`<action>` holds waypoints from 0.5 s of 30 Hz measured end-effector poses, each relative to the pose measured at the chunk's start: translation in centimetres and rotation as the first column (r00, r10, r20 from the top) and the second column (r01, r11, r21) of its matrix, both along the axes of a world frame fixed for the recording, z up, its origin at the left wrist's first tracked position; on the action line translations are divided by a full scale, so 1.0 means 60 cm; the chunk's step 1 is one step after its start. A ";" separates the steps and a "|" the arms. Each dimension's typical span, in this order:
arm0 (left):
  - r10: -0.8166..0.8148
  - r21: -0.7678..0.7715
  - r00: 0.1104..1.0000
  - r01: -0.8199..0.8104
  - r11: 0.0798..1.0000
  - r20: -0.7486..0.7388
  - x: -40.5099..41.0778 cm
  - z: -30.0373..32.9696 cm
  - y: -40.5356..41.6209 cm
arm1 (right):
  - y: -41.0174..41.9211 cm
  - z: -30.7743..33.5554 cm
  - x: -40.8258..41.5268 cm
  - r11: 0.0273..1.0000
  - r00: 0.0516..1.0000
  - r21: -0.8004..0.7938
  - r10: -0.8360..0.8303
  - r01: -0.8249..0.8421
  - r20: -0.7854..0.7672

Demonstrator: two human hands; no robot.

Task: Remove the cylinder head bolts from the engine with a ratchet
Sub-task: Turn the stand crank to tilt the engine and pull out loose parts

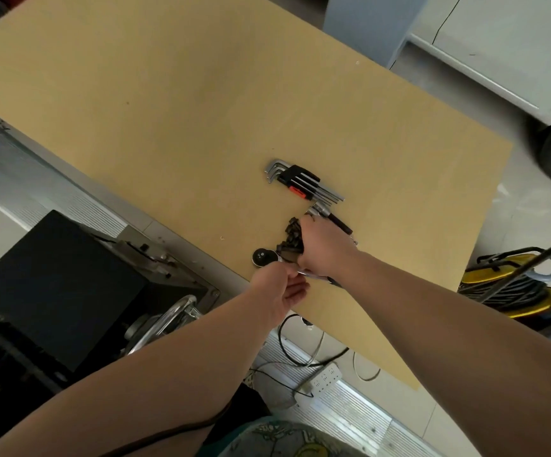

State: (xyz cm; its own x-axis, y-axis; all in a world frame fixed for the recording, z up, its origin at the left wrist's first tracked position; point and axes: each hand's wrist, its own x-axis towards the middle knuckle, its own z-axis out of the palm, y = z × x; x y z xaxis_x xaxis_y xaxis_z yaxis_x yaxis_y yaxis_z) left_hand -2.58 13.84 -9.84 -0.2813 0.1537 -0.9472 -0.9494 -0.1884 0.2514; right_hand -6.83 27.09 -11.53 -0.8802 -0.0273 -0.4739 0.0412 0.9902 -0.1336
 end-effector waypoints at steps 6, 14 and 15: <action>0.048 0.002 0.999 -0.048 0.999 0.006 -0.002 -0.007 0.004 | -0.008 -0.013 0.005 0.997 0.995 -0.027 -0.080 0.079 -0.053; 0.099 0.038 0.995 -0.100 0.994 0.028 -0.013 -0.005 0.002 | -0.007 0.004 -0.001 0.998 0.999 0.029 -0.047 0.047 -0.015; 0.099 0.050 0.995 -0.100 0.994 0.030 -0.017 -0.003 0.002 | -0.001 0.016 -0.004 0.995 0.996 -0.040 -0.090 0.090 0.019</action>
